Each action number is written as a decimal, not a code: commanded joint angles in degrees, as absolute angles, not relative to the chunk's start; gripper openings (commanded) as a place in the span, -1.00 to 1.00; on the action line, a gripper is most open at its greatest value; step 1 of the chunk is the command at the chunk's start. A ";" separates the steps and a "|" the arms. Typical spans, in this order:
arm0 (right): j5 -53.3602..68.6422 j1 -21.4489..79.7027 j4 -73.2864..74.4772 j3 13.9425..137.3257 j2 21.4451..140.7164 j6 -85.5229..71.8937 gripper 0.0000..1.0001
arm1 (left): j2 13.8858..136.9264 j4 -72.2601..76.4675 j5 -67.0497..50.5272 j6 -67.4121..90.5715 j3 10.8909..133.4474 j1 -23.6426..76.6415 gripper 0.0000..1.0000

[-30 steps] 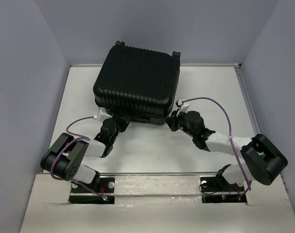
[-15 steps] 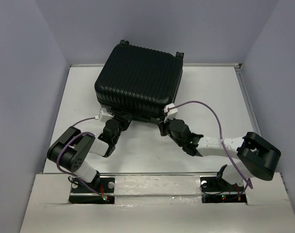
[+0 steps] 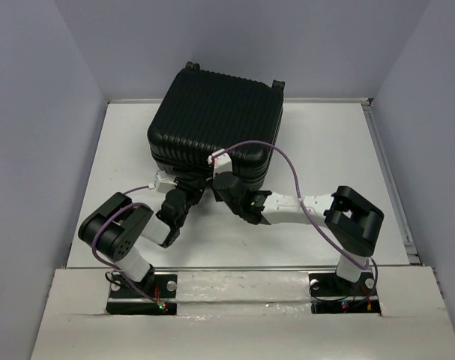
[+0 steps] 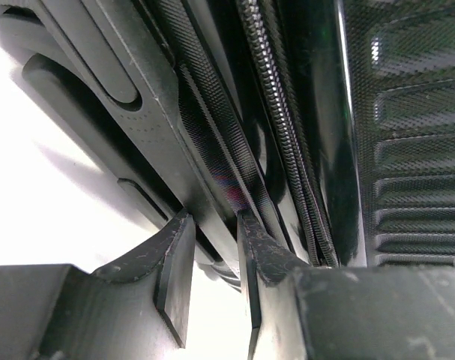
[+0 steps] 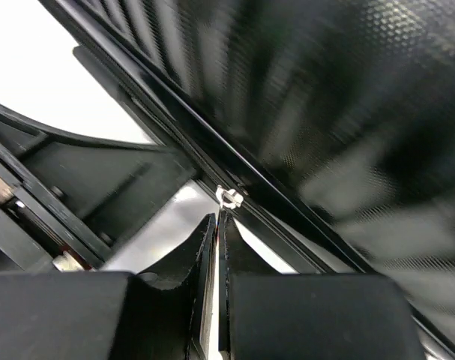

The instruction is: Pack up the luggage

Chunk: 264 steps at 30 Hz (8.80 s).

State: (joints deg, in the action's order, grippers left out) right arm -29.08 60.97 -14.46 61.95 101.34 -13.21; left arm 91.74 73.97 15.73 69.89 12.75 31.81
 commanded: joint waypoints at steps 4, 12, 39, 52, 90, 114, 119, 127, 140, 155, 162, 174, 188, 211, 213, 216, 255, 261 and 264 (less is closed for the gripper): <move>-18.28 65.48 -13.97 67.07 99.08 -12.30 -0.86 | 83.77 72.08 10.97 61.53 10.90 37.35 -0.88; -17.49 65.48 -12.59 46.43 78.42 -16.61 -0.86 | 73.82 58.62 22.75 55.55 17.48 54.29 -0.88; -18.04 34.22 10.98 59.23 60.09 -20.39 0.99 | 42.35 -13.82 30.52 29.56 52.02 38.97 0.98; 3.32 21.53 12.57 70.75 84.27 -20.56 0.99 | 62.49 2.08 -14.82 30.05 47.48 8.44 0.98; 34.90 21.53 -3.66 62.02 65.10 -17.04 -0.71 | 42.37 -1.23 -6.95 34.99 46.24 25.14 0.98; 24.08 21.53 -37.00 32.34 77.60 -9.15 -0.08 | 23.99 -11.96 -7.38 40.95 28.92 23.82 0.95; 24.44 21.53 -35.25 36.02 80.32 -6.07 -0.01 | 25.13 -9.41 -9.31 41.66 27.60 23.82 0.95; 24.87 21.53 -34.10 39.55 85.69 -2.73 0.01 | 26.98 -5.81 -12.39 42.63 25.84 23.82 0.95; 32.34 21.53 -40.25 39.46 87.89 -7.11 -0.77 | 33.31 2.10 -13.97 43.07 26.19 23.82 0.93; 22.33 35.06 -26.82 42.09 77.79 -11.50 -0.86 | 49.12 14.41 -18.46 44.56 33.39 23.82 0.88; 13.90 45.97 -22.32 41.14 78.67 -13.88 -0.86 | 50.19 15.91 -18.72 45.35 34.28 24.08 0.85; 22.84 23.03 -21.62 38.49 78.73 -9.06 0.01 | 45.53 13.10 -17.58 44.47 32.52 24.08 0.85; 24.00 20.57 -18.90 48.60 89.48 3.87 0.13 | 42.81 9.33 -17.40 42.54 31.55 24.08 0.85; 34.09 20.57 -22.59 53.44 93.59 6.07 -0.14 | 45.61 9.23 -19.69 39.20 30.76 24.08 0.87; 34.80 20.57 -24.07 53.26 94.22 5.10 -0.50 | 46.75 10.02 -19.95 39.29 31.38 24.08 0.87; 35.86 20.57 -27.84 51.07 93.87 2.47 -0.86 | 48.51 11.51 -20.56 39.64 31.90 24.08 0.87; -31.55 77.78 -72.88 31.47 95.37 -23.37 -0.86 | 67.67 0.03 -17.86 34.04 67.89 34.55 0.98; -30.85 77.78 -70.23 27.16 93.61 -26.89 -0.87 | 64.26 -12.49 -16.16 25.92 73.58 17.62 0.98; -29.80 77.78 -69.61 26.63 93.08 -27.16 -0.86 | 63.81 -10.55 -20.12 27.77 69.62 4.19 0.98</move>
